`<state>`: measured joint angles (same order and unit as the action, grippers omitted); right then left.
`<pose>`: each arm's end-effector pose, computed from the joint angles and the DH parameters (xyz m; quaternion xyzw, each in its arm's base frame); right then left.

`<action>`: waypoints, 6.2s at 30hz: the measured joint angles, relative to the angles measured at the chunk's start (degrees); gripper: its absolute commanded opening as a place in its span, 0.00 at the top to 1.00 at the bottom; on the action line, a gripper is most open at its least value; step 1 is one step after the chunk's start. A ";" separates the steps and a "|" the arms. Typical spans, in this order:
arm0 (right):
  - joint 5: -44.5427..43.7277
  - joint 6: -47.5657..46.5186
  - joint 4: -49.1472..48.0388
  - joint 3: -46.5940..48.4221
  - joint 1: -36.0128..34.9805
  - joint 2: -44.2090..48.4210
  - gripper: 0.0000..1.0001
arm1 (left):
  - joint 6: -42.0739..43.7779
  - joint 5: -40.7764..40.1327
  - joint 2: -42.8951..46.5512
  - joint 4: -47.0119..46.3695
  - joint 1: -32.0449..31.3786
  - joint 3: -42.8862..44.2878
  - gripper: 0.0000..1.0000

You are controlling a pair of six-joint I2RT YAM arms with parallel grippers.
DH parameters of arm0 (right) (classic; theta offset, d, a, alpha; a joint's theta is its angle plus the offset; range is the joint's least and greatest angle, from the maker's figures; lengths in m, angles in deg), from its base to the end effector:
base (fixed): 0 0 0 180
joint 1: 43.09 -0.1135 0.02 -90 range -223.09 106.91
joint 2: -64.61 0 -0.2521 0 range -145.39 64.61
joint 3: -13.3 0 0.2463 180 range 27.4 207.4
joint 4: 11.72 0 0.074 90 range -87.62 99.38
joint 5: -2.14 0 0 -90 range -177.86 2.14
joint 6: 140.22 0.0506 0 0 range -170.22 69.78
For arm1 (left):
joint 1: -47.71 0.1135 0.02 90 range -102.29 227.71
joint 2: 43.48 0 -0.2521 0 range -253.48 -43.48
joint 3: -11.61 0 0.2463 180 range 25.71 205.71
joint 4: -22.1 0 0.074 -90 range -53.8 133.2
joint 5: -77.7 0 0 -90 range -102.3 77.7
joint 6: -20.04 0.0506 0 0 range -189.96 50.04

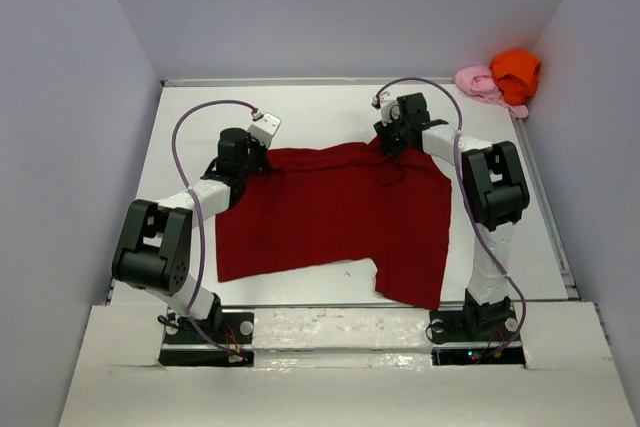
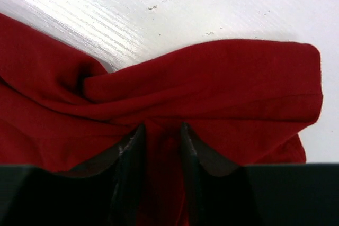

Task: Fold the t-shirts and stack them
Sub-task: Flatten the tshirt out

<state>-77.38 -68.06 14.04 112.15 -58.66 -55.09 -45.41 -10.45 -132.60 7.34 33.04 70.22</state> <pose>0.4407 0.1324 0.1549 -0.2983 0.8765 0.0776 0.3697 0.3365 -0.0898 0.2067 0.2767 0.7477 0.0391 0.6023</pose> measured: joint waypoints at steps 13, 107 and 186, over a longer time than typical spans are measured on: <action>-2.43 -0.17 0.35 0.00 0.00 0.09 1.00 | 0.02 0.04 0.00 0.02 -0.02 0.00 1.00; -11.28 -2.43 -5.66 -18.91 4.42 12.66 0.54 | 0.24 -3.67 -0.96 3.45 -1.09 1.66 1.00; -0.92 1.01 -1.84 -17.90 9.53 14.93 0.44 | 0.46 -4.04 -1.07 4.81 -1.46 2.36 1.00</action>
<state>-78.29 -67.06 12.20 94.25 -49.13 -40.16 -44.95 -14.50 -133.67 12.15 31.57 72.58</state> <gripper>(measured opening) 0.565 0.052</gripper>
